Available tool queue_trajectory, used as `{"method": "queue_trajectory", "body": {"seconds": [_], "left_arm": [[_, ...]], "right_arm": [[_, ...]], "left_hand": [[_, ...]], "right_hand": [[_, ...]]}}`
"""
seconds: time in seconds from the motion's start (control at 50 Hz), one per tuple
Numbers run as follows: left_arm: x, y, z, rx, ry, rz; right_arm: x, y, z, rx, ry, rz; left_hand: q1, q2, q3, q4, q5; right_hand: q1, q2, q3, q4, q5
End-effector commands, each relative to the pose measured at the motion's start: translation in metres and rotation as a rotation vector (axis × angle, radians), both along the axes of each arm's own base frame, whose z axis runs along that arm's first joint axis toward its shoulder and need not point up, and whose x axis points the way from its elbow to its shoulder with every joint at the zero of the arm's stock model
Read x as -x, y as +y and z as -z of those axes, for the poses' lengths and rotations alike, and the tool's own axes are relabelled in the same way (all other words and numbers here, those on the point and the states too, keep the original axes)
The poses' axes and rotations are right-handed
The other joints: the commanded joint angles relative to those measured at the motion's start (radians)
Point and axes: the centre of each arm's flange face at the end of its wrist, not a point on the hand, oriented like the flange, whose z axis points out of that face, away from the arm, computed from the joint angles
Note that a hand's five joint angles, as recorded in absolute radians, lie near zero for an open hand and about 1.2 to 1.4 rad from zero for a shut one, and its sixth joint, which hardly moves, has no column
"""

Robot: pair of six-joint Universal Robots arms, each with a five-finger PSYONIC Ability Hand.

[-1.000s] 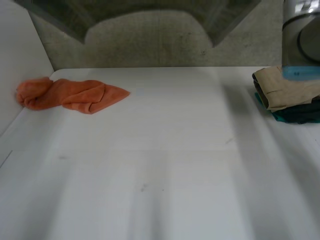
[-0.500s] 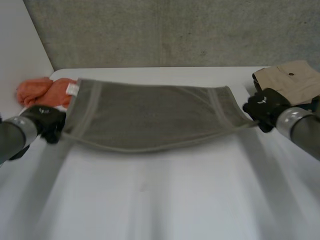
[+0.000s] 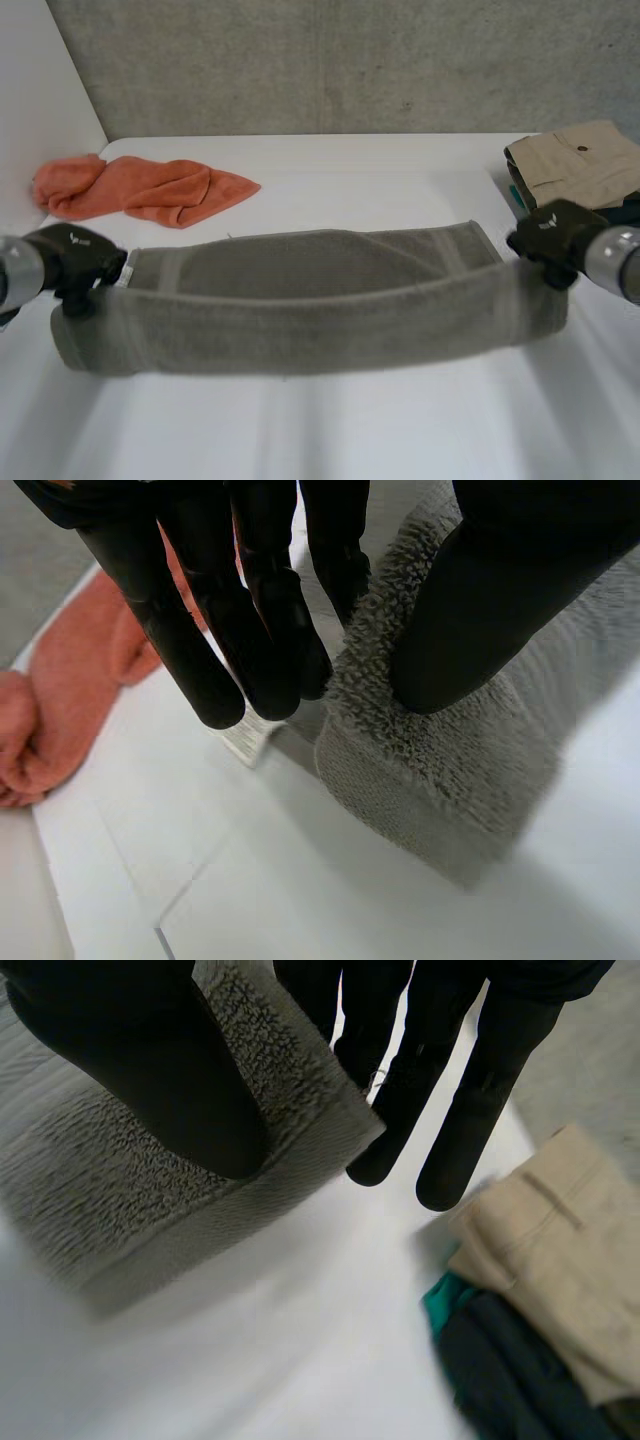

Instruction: Fold the laundry.

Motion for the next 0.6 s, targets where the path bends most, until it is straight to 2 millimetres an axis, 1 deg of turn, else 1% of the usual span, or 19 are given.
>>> {"method": "queue_trajectory", "body": {"seconds": [0.02, 0.04, 0.06, 0.12, 0.14, 0.18, 0.2, 0.28, 0.42, 0.52, 0.6], "left_arm": [[0.011, -0.043, 0.016, 0.006, 0.078, -0.084], [0.013, -0.047, 0.017, 0.011, 0.086, -0.087], [0.017, -0.055, 0.019, 0.02, 0.104, -0.093], [0.024, -0.067, 0.024, 0.03, 0.12, -0.101], [0.026, -0.075, 0.028, 0.04, 0.12, -0.116], [0.027, -0.082, 0.031, 0.048, 0.114, -0.139], [0.027, -0.089, 0.034, 0.057, 0.105, -0.159], [0.027, -0.102, 0.039, 0.08, 0.082, -0.2], [0.036, -0.11, 0.043, 0.104, 0.072, -0.193], [0.044, -0.115, 0.043, 0.136, 0.066, -0.192], [0.044, -0.119, 0.041, 0.162, 0.059, -0.211]], "right_arm": [[-0.033, -0.039, 0.01, 0.125, -0.173, 0.036], [-0.037, -0.043, 0.012, 0.139, -0.184, 0.043], [-0.044, -0.051, 0.015, 0.17, -0.198, 0.059], [-0.052, -0.063, 0.019, 0.22, -0.203, 0.088], [-0.057, -0.071, 0.022, 0.252, -0.203, 0.104], [-0.061, -0.078, 0.026, 0.276, -0.198, 0.12], [-0.066, -0.085, 0.029, 0.297, -0.196, 0.131], [-0.075, -0.095, 0.04, 0.319, -0.175, 0.141], [-0.086, -0.098, 0.054, 0.332, -0.136, 0.135], [-0.096, -0.097, 0.064, 0.332, -0.111, 0.124], [-0.097, -0.096, 0.069, 0.331, -0.095, 0.13]], "left_hand": [[0.228, 0.2, 0.204, 0.194, 0.24], [0.228, 0.2, 0.204, 0.194, 0.24], [0.228, 0.2, 0.204, 0.194, 0.24], [0.228, 0.2, 0.204, 0.194, 0.24], [0.228, 0.2, 0.204, 0.194, 0.24], [0.228, 0.2, 0.204, 0.194, 0.24], [0.228, 0.2, 0.204, 0.194, 0.24], [0.228, 0.2, 0.204, 0.194, 0.24], [0.228, 0.2, 0.204, 0.194, 0.24], [0.228, 0.2, 0.204, 0.194, 0.24], [0.228, 0.2, 0.204, 0.194, 0.24]], "right_hand": [[0.253, 0.215, 0.208, 0.202, 0.209], [0.253, 0.215, 0.208, 0.202, 0.209], [0.253, 0.215, 0.208, 0.202, 0.209], [0.253, 0.215, 0.208, 0.202, 0.209], [0.253, 0.215, 0.208, 0.202, 0.209], [0.253, 0.215, 0.208, 0.202, 0.209], [0.253, 0.215, 0.208, 0.202, 0.209], [0.253, 0.215, 0.208, 0.202, 0.209], [0.253, 0.215, 0.208, 0.202, 0.209], [0.253, 0.215, 0.208, 0.202, 0.209], [0.253, 0.215, 0.208, 0.202, 0.209]]}}
